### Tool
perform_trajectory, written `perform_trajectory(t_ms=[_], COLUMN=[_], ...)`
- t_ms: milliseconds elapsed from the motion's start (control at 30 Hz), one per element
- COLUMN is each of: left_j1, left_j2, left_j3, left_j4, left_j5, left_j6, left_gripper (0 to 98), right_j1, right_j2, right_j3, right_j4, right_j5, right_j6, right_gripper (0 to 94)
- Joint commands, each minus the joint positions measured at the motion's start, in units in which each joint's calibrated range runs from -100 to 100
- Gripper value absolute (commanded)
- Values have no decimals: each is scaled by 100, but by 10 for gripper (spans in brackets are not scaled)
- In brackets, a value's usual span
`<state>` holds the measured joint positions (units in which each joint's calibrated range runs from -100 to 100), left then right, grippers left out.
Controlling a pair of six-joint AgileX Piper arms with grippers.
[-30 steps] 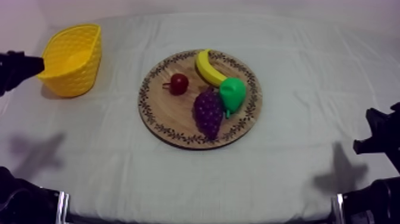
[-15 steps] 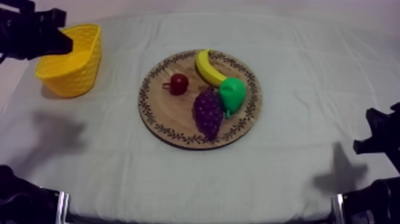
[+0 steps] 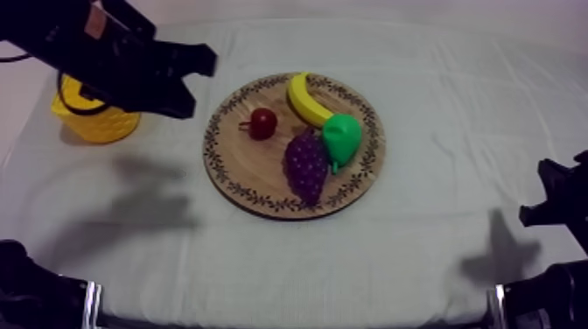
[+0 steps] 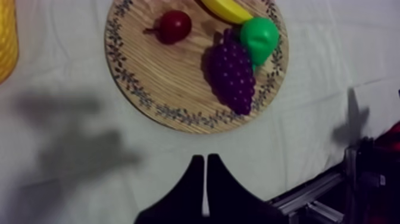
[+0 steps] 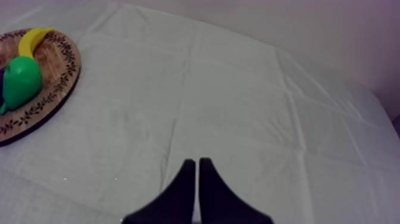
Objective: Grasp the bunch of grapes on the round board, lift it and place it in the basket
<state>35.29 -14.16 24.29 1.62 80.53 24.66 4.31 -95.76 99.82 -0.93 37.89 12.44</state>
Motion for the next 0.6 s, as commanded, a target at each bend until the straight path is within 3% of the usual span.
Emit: perform_trajectory(t_ms=[0, 567], left_j1=[179, 937], left_j2=[295, 2009], left_j3=[-166, -1811], left_j4=[-3, -6], left_j5=[5, 196], left_j6=[60, 291], left_gripper=[1, 1], right_j1=[-2, -2], right_j2=[0, 0], right_j3=[-4, -4], right_j4=[-2, -2], right_j5=[2, 2], right_j6=[-1, -1], right_gripper=[3, 3])
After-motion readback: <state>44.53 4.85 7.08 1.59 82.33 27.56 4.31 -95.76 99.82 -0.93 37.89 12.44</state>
